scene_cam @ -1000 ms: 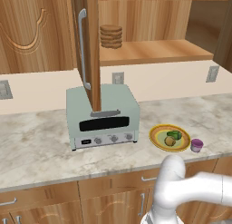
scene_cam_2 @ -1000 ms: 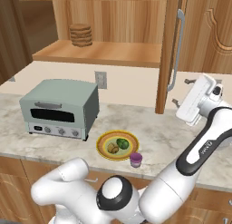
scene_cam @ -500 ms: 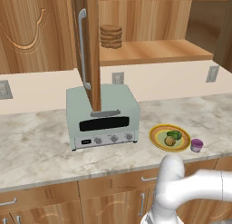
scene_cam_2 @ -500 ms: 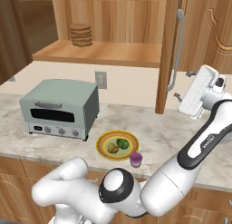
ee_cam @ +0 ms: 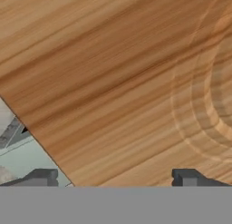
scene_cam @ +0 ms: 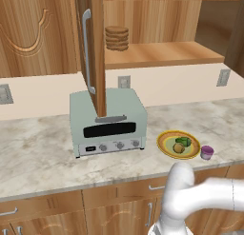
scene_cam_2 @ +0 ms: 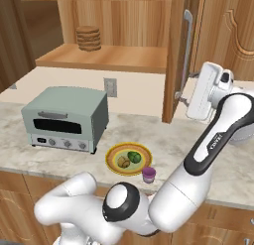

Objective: Pick the avocado and bread from the counter and place them on the plate. Then pick the jam from the cabinet and place it next to the plate. Lastly close the cabinet door.

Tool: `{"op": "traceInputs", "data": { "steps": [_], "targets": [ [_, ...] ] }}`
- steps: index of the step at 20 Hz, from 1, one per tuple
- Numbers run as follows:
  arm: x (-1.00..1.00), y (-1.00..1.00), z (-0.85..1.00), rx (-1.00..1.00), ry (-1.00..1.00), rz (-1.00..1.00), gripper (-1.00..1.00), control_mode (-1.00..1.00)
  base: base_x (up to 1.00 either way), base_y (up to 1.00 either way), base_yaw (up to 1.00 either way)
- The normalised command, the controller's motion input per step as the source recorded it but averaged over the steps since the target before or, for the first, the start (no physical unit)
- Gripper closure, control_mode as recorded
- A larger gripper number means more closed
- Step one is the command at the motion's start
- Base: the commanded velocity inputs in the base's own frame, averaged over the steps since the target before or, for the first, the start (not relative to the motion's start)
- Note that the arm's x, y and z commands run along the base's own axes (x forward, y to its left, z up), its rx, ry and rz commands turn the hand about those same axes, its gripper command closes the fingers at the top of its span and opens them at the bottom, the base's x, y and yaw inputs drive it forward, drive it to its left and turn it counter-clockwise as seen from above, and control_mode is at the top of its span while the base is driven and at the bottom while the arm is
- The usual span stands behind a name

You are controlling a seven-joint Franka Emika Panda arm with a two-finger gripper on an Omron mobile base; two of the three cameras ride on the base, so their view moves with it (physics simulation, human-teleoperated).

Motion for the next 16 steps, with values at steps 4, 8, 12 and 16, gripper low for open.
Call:
{"op": "traceInputs", "data": {
  "steps": [4,8,12,16],
  "targets": [
    [-0.21,0.75,0.24,0.00,0.00,-0.15,-1.00,-1.00,0.00,0.00,0.00],
    [0.00,0.98,0.27,-0.06,-0.02,-0.24,-1.00,-1.00,0.00,0.00,0.00],
    [0.00,1.00,0.38,-0.09,-0.03,-0.27,-1.00,-1.00,0.00,0.00,0.00],
    [0.09,1.00,0.08,-0.12,0.00,-0.33,-1.00,-1.00,0.00,0.00,0.00]
  ]
}}
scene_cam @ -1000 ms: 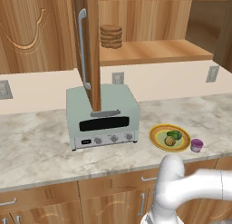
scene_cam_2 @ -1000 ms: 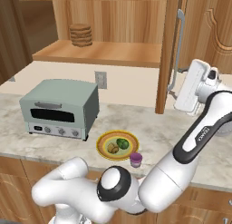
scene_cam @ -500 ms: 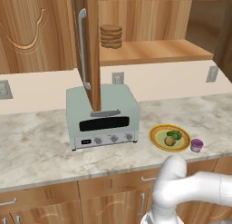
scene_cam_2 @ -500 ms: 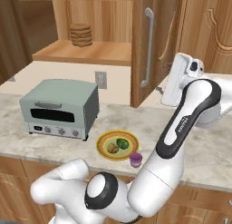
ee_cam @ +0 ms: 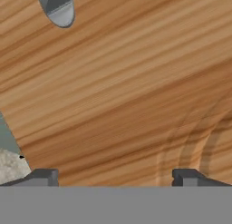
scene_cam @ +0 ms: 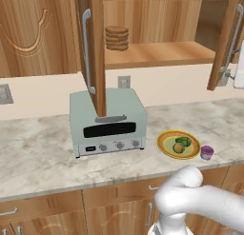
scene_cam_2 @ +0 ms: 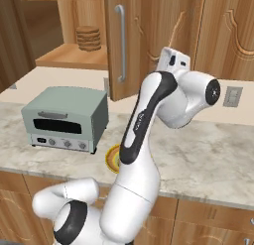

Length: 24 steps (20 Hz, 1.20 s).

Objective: Pick the avocado and bread from the counter and place them on the plate. Then pick the jam from the cabinet and place it next to the plate. Lastly close the cabinet door.

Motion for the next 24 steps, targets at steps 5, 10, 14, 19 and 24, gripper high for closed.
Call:
{"op": "traceInputs", "data": {
  "steps": [5,10,14,19,24],
  "targets": [
    [0.40,0.86,0.00,-0.10,0.00,-0.36,-1.00,-1.00,0.00,0.00,0.00],
    [0.84,0.74,0.00,-0.07,0.00,-0.38,-1.00,-1.00,0.00,0.00,0.00],
    [0.92,0.50,0.00,-0.02,0.00,-0.34,-1.00,-1.00,0.00,0.00,0.00],
    [0.84,0.29,0.00,0.00,0.00,-0.30,-1.00,-1.00,0.00,0.00,0.00],
    [0.53,0.11,0.18,0.00,0.00,-0.27,-1.00,-1.00,0.00,0.00,0.00]
  ]
}}
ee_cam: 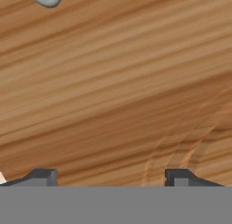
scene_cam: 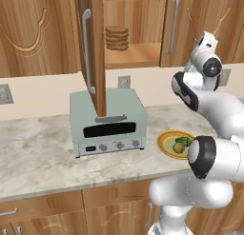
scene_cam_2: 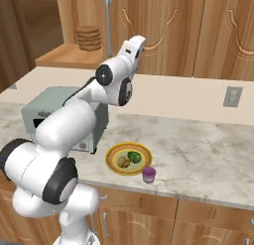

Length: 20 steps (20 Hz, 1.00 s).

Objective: Pick the avocado and bread from the counter and place them on the plate. Then pick the jam from the cabinet and place it next to the plate. Lastly close the cabinet door.

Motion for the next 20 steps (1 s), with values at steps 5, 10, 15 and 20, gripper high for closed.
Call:
{"op": "traceInputs", "data": {
  "steps": [5,10,15,20],
  "targets": [
    [0.20,0.00,0.43,0.00,0.01,-0.22,-1.00,-1.00,0.00,0.00,0.00],
    [0.22,-0.01,0.51,0.02,0.06,-0.14,-1.00,-1.00,0.00,0.00,0.00],
    [-0.83,-0.13,0.55,0.13,0.01,0.01,-1.00,-1.00,0.00,0.00,0.00],
    [-1.00,-0.08,0.67,0.19,0.01,0.01,-1.00,-1.00,0.00,0.00,0.00]
  ]
}}
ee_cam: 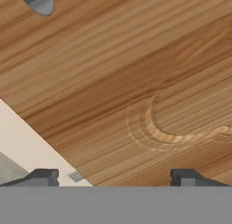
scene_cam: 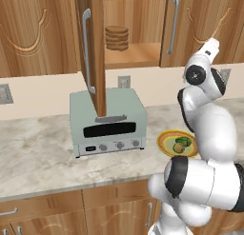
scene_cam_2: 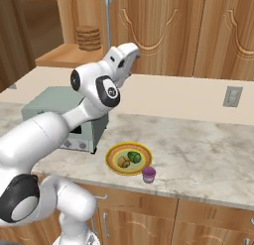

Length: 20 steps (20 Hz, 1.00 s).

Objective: Pick the avocado and bread from the counter and place them on the plate. Then pick the jam from the cabinet and place it next to the plate. Lastly close the cabinet door.

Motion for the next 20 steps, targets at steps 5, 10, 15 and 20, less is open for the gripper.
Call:
{"op": "traceInputs", "data": {
  "steps": [5,10,15,20],
  "targets": [
    [-0.90,0.00,0.53,0.18,0.13,0.00,-1.00,-1.00,0.00,0.00,0.00],
    [-0.92,0.16,0.19,0.13,0.19,-0.08,-1.00,-1.00,0.00,0.00,0.00],
    [-0.79,0.44,0.00,0.03,0.15,-0.20,-1.00,-1.00,0.00,0.00,0.00],
    [-0.73,0.49,0.00,0.03,0.14,-0.24,-1.00,-1.00,0.00,0.00,0.00]
  ]
}}
